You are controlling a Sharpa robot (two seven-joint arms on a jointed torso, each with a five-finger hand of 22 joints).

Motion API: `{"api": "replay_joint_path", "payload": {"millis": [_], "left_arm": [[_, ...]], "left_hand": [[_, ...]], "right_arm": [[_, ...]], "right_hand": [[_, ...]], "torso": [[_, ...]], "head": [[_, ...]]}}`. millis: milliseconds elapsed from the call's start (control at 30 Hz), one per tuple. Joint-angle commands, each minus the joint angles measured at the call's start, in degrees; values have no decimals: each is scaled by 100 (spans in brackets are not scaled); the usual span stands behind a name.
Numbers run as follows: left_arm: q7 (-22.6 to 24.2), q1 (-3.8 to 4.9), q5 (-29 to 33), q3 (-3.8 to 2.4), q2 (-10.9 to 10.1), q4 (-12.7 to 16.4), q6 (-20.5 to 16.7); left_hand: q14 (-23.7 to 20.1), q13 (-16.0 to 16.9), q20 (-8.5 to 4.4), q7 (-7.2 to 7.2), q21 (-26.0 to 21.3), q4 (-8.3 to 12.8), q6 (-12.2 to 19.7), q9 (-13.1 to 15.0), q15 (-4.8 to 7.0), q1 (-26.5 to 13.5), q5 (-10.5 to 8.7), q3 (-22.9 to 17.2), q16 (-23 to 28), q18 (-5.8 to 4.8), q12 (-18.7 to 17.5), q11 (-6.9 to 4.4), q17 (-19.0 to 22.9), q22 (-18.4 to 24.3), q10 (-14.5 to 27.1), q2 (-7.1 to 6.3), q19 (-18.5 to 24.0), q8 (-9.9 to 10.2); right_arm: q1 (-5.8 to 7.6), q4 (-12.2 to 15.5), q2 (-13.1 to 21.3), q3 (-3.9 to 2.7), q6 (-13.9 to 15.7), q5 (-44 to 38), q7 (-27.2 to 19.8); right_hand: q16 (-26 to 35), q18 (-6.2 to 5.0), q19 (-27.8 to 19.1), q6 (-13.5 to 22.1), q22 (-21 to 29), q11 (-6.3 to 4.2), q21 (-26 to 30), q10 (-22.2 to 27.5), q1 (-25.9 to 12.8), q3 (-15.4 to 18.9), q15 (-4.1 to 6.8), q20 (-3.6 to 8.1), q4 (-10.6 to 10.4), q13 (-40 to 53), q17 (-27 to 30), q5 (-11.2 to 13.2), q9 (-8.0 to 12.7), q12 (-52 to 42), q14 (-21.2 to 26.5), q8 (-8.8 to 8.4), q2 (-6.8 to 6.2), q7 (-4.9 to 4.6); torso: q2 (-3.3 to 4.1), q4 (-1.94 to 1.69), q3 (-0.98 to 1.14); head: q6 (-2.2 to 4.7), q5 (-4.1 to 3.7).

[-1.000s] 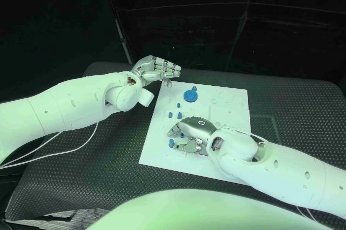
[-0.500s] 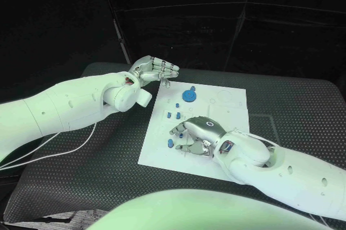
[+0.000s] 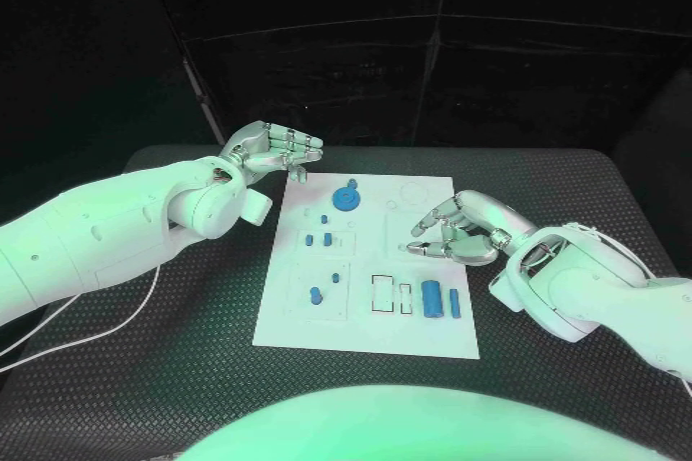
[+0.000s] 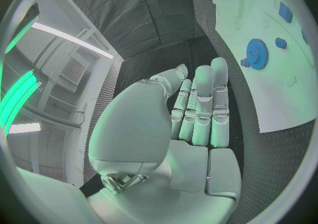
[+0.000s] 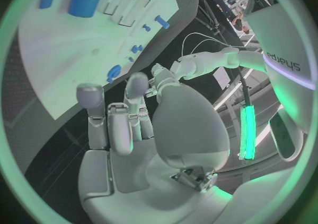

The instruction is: Assemble the parts on the task board

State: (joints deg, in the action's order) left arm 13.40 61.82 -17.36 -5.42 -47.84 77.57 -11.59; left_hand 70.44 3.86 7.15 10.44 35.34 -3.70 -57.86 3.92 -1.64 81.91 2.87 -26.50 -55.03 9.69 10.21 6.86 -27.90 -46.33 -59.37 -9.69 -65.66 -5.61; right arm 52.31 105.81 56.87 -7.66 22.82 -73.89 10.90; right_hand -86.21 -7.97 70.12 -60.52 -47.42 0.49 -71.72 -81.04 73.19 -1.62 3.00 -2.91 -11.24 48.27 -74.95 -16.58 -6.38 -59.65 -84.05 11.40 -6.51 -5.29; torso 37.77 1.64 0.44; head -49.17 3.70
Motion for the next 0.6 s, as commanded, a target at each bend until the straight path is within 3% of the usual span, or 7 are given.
{"api": "replay_joint_path", "payload": {"millis": [33,167,267,333,467,600], "left_arm": [[23,7,24,-2,5,6,57],[26,0,24,2,-5,1,66],[27,-5,25,4,-14,3,74],[28,-8,25,5,-17,2,78],[32,-11,25,6,-17,3,87],[32,-12,25,7,-20,5,92]], "left_hand": [[-27,-6,10,25,-40,32,-1,-5,-1,-11,4,14,15,75,40,11,9,7,31,66,37,-28],[-29,-2,17,25,-49,3,0,-5,-8,-62,3,43,11,72,62,13,18,13,50,73,40,-33],[-29,-2,18,24,-50,0,1,-5,-8,-66,3,45,10,72,64,13,19,13,52,73,40,-33],[-29,-1,19,23,-52,-6,1,-4,-9,-77,3,53,9,72,70,13,22,15,57,74,40,-34],[-29,1,24,21,-62,-32,3,-4,-12,-115,3,72,4,73,89,12,29,22,71,86,41,-38],[-28,2,27,20,-69,-50,6,-4,-13,-139,3,83,0,73,102,12,34,27,80,95,40,-39]], "right_arm": [[-4,93,166,-14,28,394,843],[-79,234,360,-18,-35,-60,1339],[-110,290,409,-10,-126,-355,1602],[-157,343,434,0,-223,-604,1820],[-271,440,434,10,-368,-991,2108],[-340,451,372,17,-489,-1180,2280]], "right_hand": [[-82,69,46,-35,-69,-4,-30,-56,36,303,36,-1,-69,1473,-656,29,-120,-1180,-447,274,78,11],[-118,77,97,102,-156,15,-66,-103,87,542,23,-16,-95,1988,-747,125,-215,-1546,-461,414,61,-4],[-125,85,126,174,-205,17,-86,-96,85,672,13,-23,-135,2100,-766,186,-269,-1617,-463,484,32,-13],[-134,89,140,238,-228,31,-94,-86,11,806,8,-29,-233,2162,-790,254,-314,-1652,-466,546,-12,-13],[-144,104,189,342,-321,35,-132,-80,-5,1000,6,-35,-462,2275,-816,313,-424,-1710,-469,714,-75,-9],[-156,110,208,392,-360,31,-147,-88,-12,1079,5,-34,-541,2342,-849,331,-491,-1743,-475,824,-97,-6]], "torso": [[-30,50,-4],[-25,64,17],[-32,85,16],[-35,74,8],[-35,61,6],[-30,54,11]], "head": [[30,-143],[29,-265],[31,-300],[23,-346],[16,-370],[13,-372]]}}
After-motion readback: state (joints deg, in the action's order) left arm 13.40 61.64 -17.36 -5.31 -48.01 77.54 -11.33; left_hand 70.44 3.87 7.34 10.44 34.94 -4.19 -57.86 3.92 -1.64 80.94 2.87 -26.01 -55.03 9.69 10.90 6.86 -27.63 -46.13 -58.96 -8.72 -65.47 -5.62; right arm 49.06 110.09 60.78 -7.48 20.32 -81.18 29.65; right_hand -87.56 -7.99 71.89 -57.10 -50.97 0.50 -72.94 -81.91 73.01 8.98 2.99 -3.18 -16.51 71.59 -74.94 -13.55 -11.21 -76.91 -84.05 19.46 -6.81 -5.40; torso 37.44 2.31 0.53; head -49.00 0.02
